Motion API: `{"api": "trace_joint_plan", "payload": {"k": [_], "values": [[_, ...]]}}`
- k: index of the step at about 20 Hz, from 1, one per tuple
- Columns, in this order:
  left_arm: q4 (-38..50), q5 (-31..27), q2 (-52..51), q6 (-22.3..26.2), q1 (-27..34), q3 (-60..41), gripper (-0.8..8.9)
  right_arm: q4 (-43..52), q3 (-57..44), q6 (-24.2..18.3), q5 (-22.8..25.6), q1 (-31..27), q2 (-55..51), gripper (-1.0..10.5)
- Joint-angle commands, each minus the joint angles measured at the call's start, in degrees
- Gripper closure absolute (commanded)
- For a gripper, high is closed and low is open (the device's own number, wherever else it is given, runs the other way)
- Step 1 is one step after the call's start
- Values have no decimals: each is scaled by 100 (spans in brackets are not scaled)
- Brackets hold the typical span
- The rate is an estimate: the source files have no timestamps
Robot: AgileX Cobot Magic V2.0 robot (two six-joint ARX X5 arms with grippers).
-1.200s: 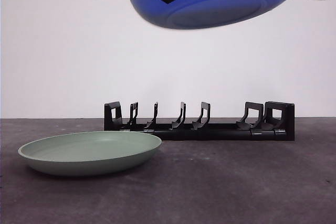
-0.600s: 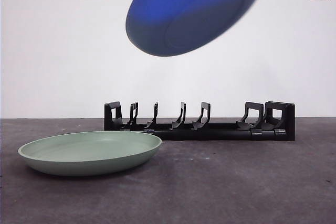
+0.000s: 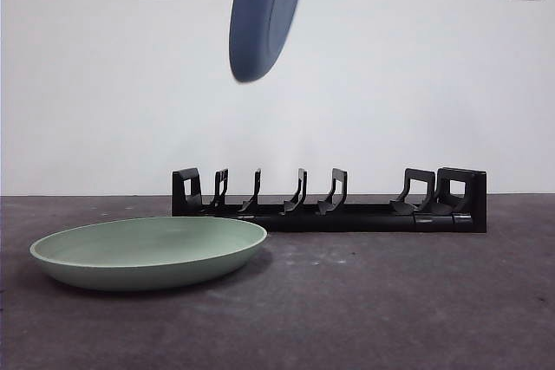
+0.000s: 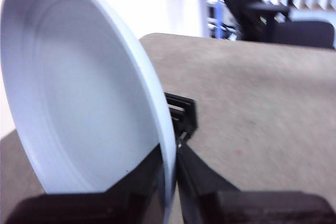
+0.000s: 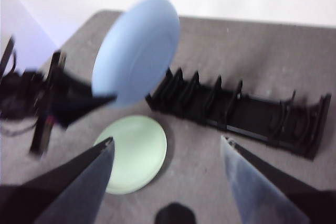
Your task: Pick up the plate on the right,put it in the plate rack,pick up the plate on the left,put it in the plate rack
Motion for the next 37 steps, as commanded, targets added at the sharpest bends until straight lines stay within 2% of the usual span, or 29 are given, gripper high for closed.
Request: {"api": "trace_joint_plan", "payload": {"k": [1,5,14,23,27,30,31,34,37], "values": [[385,44,282,-608,173,0,822,-323,-35,-177,-22,2,13,600],[776,37,686,-658,321,0,822,-850,-42,-361,-20,2,17,601],[1746,-28,1799,-953,616,0,822,-1193,-42,-385,-20,7,13,601],[1917,-28,2529,-949,743,0,822,-1185,-42,-442,-20,7,17,603],[1764,-428,2632,-933,739,0,822,-1189,-44,-472,-17,7,17,603],[1709,-428,2632,-940,739,0,812,-1189,-44,-487,-17,7,24,603],[1631,-407,2629,-940,739,0,798,-1189,-44,-487,-17,7,24,603],[1408,-407,2629,-933,710,0,581,-1207,-44,-490,-13,7,59,603],[1346,-393,2581,-933,710,0,562,-1270,-44,-492,-9,7,105,603]]}}
